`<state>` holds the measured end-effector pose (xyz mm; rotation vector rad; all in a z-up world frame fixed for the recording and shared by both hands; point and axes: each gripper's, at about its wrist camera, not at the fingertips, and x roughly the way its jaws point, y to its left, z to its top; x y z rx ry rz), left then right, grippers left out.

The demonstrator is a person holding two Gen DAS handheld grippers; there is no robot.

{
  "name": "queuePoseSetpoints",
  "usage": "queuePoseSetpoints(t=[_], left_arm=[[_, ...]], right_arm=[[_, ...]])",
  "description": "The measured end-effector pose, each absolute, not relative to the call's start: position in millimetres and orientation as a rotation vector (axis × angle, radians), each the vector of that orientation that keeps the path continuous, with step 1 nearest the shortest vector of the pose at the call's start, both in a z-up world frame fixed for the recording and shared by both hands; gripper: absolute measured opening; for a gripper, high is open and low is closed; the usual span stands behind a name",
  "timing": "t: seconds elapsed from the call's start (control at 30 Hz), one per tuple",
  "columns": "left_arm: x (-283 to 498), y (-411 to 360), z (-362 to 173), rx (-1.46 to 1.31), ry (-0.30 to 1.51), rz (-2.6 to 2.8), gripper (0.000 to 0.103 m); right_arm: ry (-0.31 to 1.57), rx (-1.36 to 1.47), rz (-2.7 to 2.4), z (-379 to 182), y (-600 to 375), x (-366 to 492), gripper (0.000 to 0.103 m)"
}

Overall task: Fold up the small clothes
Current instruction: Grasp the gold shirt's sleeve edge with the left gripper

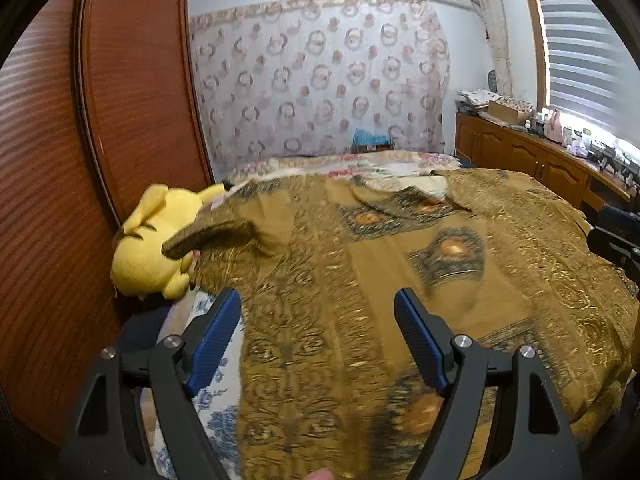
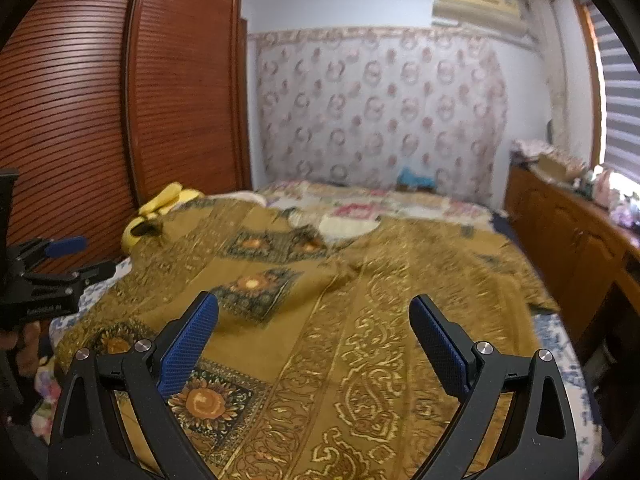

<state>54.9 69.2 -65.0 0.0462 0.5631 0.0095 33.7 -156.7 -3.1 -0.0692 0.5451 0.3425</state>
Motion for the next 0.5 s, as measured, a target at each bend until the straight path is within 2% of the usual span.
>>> queuePoseSetpoints(t=[0.5], left_arm=[[116,163,-76,-0.001,0.674,0.076,0.080]], right_arm=[[0.732,-0.119,0.440,-47,-132,73,0.098]])
